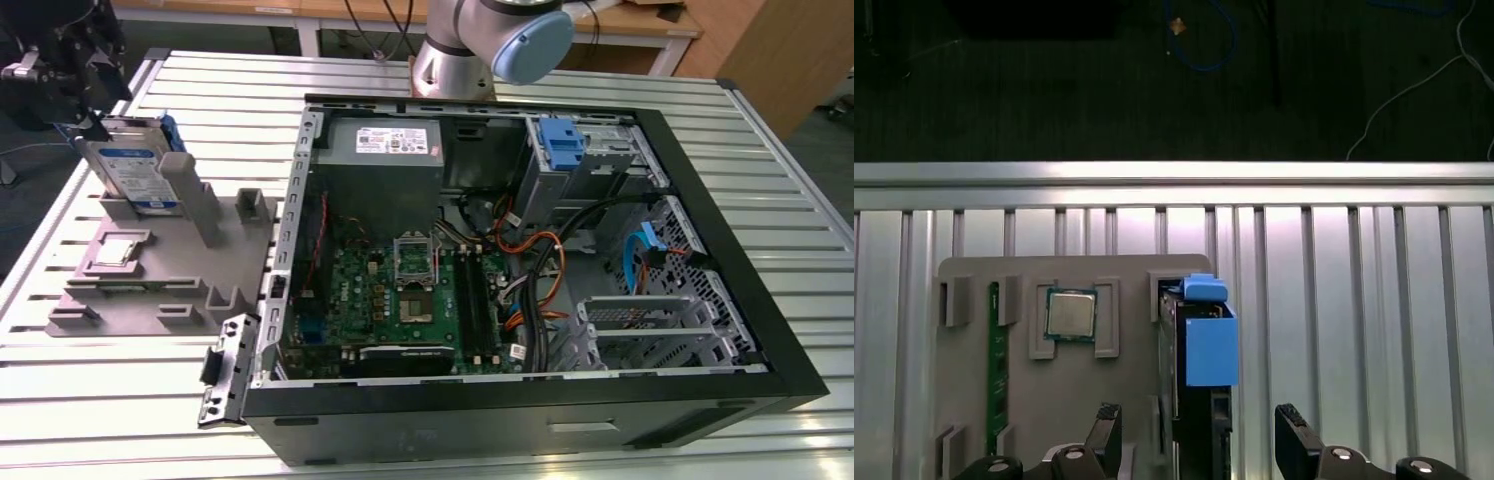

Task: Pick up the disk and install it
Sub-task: 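Pick up the disk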

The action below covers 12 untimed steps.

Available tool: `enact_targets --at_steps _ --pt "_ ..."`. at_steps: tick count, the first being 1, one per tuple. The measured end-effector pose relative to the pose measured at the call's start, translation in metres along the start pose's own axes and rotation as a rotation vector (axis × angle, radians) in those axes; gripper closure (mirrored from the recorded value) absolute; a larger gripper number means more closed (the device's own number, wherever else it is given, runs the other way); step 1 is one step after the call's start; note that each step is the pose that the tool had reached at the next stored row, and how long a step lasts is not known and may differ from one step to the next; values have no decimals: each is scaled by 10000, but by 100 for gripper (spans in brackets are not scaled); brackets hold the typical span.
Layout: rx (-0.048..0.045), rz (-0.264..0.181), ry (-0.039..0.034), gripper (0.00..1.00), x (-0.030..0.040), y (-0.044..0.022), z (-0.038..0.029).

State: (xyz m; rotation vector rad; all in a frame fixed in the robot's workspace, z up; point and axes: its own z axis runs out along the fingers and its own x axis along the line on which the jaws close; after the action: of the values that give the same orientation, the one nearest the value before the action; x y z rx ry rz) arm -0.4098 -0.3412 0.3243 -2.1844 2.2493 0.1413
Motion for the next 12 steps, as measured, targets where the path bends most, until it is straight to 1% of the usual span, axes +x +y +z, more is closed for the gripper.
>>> enact_targets --at_steps 5,12 --pt "9 -195 18 29 4 7 60" --pt "13 -460 42 29 8 16 126"
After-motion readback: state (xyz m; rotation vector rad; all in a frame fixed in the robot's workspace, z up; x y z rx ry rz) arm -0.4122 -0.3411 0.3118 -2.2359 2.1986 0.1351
